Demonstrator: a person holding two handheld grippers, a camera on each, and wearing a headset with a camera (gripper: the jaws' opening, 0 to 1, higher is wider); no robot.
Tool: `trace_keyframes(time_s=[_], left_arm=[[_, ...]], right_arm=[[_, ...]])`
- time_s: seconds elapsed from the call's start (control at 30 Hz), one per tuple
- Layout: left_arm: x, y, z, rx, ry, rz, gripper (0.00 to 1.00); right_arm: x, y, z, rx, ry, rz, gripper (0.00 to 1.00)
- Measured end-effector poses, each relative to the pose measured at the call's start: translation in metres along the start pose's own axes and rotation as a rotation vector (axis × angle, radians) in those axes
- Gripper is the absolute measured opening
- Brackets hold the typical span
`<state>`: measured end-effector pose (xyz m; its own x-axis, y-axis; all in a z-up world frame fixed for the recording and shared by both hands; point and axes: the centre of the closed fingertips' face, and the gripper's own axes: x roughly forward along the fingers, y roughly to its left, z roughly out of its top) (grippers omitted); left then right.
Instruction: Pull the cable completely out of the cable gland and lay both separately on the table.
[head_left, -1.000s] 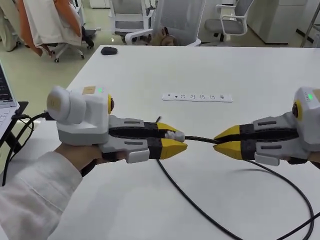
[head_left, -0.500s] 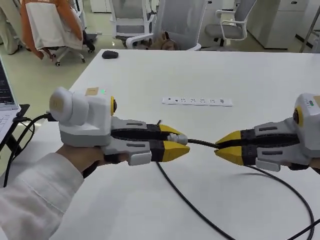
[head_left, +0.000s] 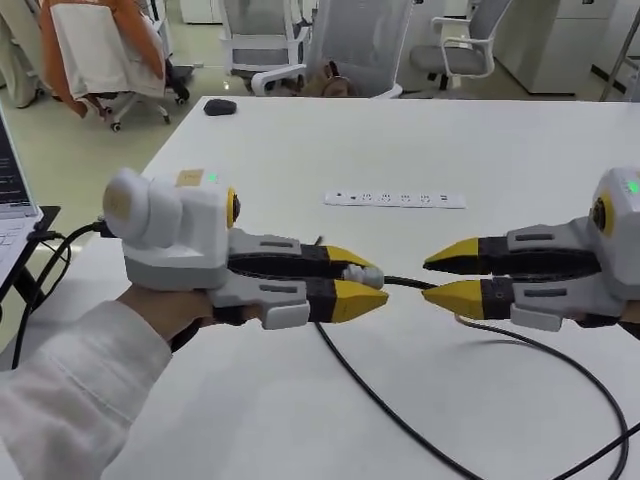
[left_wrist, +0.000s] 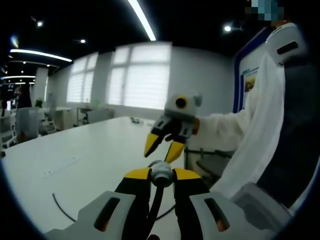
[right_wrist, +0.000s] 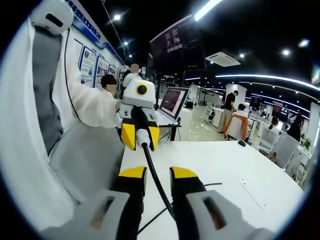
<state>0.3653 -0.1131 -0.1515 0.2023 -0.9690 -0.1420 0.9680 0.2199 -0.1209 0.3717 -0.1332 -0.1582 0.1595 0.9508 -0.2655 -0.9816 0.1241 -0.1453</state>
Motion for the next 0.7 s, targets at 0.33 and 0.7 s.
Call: trace_keyframes(time_s=[0.33, 0.7], left_arm=[[0.005, -0.004, 0.0, -0.003, -0.005, -0.01, 0.18], [0.004, 0.001, 0.001, -0.019, -0.022, 0.006, 0.18]], right_arm=[[0.015, 0.01, 0.008, -0.028, -0.002, 0.046, 0.14], [0.018, 0.011, 0.006, -0.022, 0.0, 0.059, 0.06]])
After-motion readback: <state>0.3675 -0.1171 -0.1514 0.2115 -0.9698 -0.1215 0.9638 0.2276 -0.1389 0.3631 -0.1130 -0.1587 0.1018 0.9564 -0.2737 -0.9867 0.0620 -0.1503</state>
